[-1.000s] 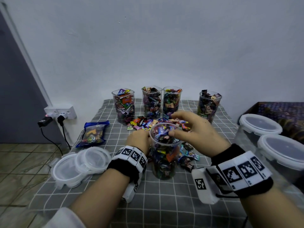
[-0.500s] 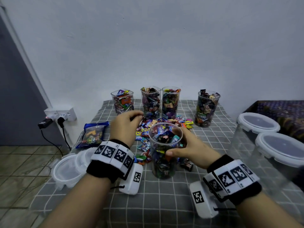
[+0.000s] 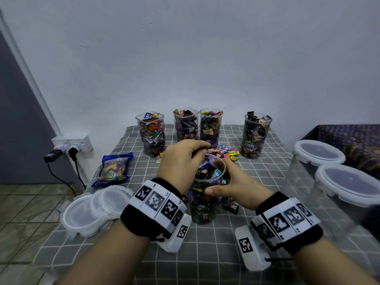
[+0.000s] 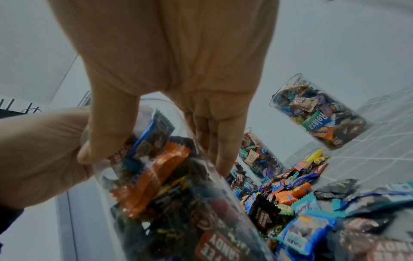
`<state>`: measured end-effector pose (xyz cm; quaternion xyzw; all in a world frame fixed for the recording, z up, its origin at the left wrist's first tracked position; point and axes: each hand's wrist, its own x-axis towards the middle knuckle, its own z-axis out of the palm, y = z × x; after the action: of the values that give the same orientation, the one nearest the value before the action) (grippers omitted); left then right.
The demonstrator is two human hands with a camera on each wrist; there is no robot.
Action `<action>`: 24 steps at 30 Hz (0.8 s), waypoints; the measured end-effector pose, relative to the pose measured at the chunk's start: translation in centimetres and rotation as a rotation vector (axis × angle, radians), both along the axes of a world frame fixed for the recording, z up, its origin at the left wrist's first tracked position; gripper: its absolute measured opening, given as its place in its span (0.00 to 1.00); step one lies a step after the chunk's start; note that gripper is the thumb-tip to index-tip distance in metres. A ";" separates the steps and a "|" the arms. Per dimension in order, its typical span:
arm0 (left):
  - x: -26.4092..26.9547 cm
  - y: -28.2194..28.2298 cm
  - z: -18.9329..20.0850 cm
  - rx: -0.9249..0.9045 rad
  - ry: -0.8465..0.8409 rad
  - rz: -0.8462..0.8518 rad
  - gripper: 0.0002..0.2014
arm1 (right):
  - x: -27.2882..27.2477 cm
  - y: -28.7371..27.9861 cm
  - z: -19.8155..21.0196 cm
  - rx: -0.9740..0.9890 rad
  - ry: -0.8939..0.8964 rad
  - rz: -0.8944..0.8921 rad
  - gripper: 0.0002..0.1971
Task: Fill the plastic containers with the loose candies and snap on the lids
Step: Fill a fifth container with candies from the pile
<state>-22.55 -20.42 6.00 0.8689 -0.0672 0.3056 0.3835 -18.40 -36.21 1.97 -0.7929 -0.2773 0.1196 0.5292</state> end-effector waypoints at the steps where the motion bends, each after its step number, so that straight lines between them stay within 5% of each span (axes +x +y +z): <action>1: 0.0 -0.1 -0.1 0.019 -0.010 -0.006 0.10 | 0.0 0.0 0.0 -0.006 -0.004 0.000 0.44; 8: -0.3 -0.2 -0.1 0.097 -0.071 -0.041 0.13 | 0.0 -0.1 -0.2 0.044 0.009 0.010 0.38; 14: 0.4 1.4 -0.6 -0.168 -0.067 0.002 0.14 | 0.0 -0.2 0.1 -0.020 -0.009 0.023 0.43; 17: 1.0 3.3 -1.0 -0.282 0.061 0.080 0.17 | 0.1 -0.9 0.7 -0.246 -0.090 0.046 0.45; 21: 2.3 5.9 -2.5 0.079 0.398 0.213 0.25 | 1.4 -1.5 0.5 -0.622 -0.190 -0.042 0.48; 24: 4.0 6.4 -4.7 0.367 0.723 0.141 0.40 | 3.0 -1.3 -0.4 -0.838 -0.174 -0.053 0.52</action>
<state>-18.60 -13.97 1.33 0.9768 0.0780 -0.0110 0.1992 -15.45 -37.53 1.62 -0.9533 -0.2280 0.1412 0.1389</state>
